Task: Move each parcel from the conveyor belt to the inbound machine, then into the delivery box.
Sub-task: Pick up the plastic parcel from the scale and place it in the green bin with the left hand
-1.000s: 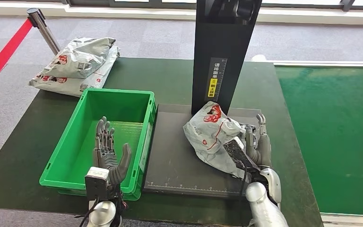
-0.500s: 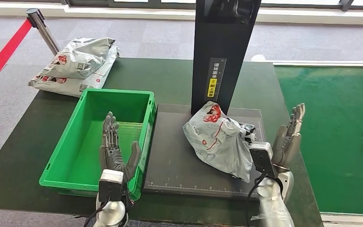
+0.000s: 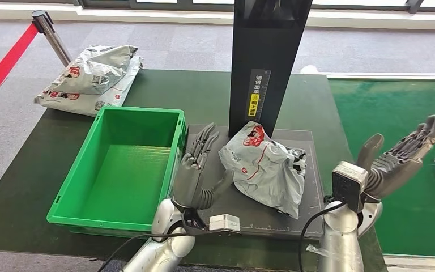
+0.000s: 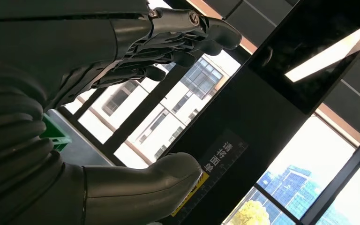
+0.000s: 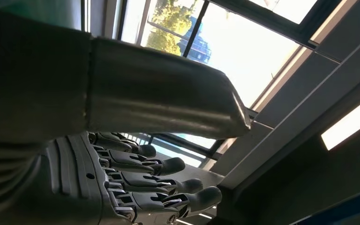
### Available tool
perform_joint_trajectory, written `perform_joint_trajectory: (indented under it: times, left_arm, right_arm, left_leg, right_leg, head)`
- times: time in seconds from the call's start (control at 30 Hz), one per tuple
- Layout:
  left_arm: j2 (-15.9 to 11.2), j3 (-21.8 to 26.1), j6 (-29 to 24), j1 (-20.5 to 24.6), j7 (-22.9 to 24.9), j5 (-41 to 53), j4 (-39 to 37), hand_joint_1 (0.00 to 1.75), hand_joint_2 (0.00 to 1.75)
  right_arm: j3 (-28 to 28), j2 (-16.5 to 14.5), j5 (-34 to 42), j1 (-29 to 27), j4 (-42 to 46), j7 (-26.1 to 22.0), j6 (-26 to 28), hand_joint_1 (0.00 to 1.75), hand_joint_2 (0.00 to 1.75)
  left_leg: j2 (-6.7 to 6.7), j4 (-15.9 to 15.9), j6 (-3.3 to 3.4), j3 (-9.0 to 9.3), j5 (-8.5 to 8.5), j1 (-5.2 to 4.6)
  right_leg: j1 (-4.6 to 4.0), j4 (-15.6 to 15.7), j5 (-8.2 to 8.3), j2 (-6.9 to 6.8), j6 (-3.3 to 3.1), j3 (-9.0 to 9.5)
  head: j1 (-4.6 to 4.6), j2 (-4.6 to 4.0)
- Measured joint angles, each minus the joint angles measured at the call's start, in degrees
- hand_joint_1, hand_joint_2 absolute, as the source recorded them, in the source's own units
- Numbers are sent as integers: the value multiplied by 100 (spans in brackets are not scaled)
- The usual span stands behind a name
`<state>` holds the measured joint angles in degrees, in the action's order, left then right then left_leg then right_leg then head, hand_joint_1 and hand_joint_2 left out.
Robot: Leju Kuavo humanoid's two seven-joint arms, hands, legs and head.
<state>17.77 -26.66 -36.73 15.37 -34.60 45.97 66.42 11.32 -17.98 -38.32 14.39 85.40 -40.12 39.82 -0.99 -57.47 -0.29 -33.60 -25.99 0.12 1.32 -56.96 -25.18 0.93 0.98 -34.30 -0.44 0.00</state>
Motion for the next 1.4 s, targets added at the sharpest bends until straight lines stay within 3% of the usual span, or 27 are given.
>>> perform_joint_trajectory:
  times: [0.1,0.17,0.37,0.47,0.63,0.8,0.83,0.97,1.23,1.4]
  left_arm:
    - [22,-36,-24,71,50,23,-141,0,175]
    - [55,-106,-109,240,333,158,-361,0,175]
    - [262,-1066,-282,1280,2524,1083,-1914,0,175]
    - [302,-1811,-140,1583,3266,832,-2670,0,175]
    - [310,-2905,794,1764,3839,133,-3506,0,175]
    - [310,-3720,1255,1881,3980,-212,-3916,0,175]
    - [310,-3848,1280,1905,3995,-273,-3955,7,175]
    - [310,-4231,1328,2010,4038,-492,-4040,175,175]
    - [310,-4657,1260,2172,4162,-621,-4172,175,175]
    - [311,-4775,776,2207,4373,-607,-4251,175,175]
  right_arm:
    - [21,-22,2,0,76,0,0,0,175]
    - [33,-40,23,1,120,1,0,0,175]
    - [25,-121,219,80,112,0,-4,0,175]
    - [14,-156,161,83,99,-1,-5,0,175]
    - [6,-160,167,48,134,-2,-4,0,175]
    - [7,-160,71,33,191,-1,-4,0,175]
    - [7,-160,49,26,210,-1,-4,0,175]
    - [7,-160,-23,7,244,-1,-4,0,175]
    - [15,-158,-263,-5,273,2,-4,0,175]
    - [110,-158,-571,-18,263,5,-4,0,175]
  left_leg:
    - [0,0,0,0,0,0]
    - [-4,0,1,-4,1,0]
    - [-11,-1,3,-7,3,-1]
    - [-10,-2,3,-6,2,-1]
    - [-9,-1,3,-8,1,0]
    - [-10,-1,3,-11,1,0]
    - [-10,-1,3,-11,1,0]
    - [-10,-1,3,-10,1,0]
    - [-9,-1,3,-6,2,0]
    - [-9,-1,3,-6,2,0]
  right_leg:
    - [-1,0,0,2,0,-2]
    - [-1,0,0,-4,0,-3]
    - [2,0,5,-11,6,4]
    - [2,0,4,-8,6,3]
    - [1,0,2,-5,5,-1]
    - [1,0,1,-6,4,-2]
    - [1,0,1,-7,4,-1]
    - [1,0,1,-7,4,1]
    - [1,0,2,-7,5,4]
    - [0,0,2,-6,5,3]
  head:
    - [0,0]
    - [-1,0]
    - [2,0]
    - [1,0]
    - [0,0]
    - [0,0]
    - [0,0]
    - [1,0]
    - [1,0]
    - [0,0]
